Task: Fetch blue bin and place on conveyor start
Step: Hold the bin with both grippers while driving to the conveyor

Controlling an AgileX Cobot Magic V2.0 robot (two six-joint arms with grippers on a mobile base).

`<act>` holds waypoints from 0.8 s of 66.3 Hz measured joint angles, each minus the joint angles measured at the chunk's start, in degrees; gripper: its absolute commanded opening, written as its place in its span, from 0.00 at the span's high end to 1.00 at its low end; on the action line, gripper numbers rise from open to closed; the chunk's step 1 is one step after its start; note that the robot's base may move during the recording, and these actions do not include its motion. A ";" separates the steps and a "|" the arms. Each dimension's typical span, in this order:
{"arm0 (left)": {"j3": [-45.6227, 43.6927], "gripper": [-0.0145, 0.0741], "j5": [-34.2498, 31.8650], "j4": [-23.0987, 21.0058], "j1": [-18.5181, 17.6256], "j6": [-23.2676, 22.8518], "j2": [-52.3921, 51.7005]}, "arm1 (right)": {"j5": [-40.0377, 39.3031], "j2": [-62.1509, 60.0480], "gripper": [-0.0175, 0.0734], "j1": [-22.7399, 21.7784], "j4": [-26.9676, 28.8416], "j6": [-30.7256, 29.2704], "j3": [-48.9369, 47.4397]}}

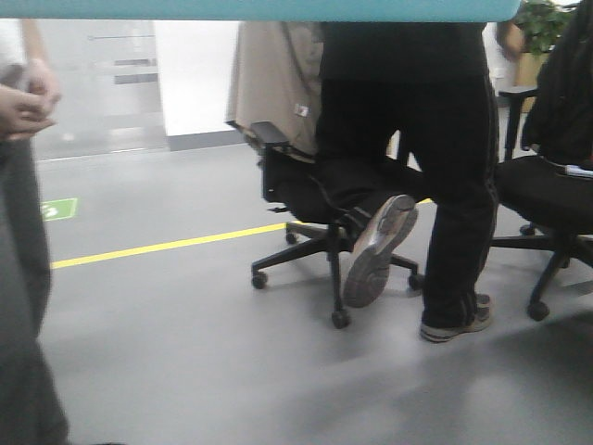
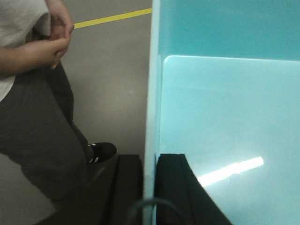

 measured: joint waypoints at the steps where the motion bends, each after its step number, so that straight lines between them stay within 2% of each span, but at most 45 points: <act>1: 0.00 0.96 0.00 0.00 0.00 0.00 0.00 | 0.00 0.00 0.99 0.00 0.00 0.00 0.00; 53: 0.00 0.96 0.00 0.10 0.00 0.00 0.10 | -0.11 0.00 0.99 0.00 0.00 0.00 0.00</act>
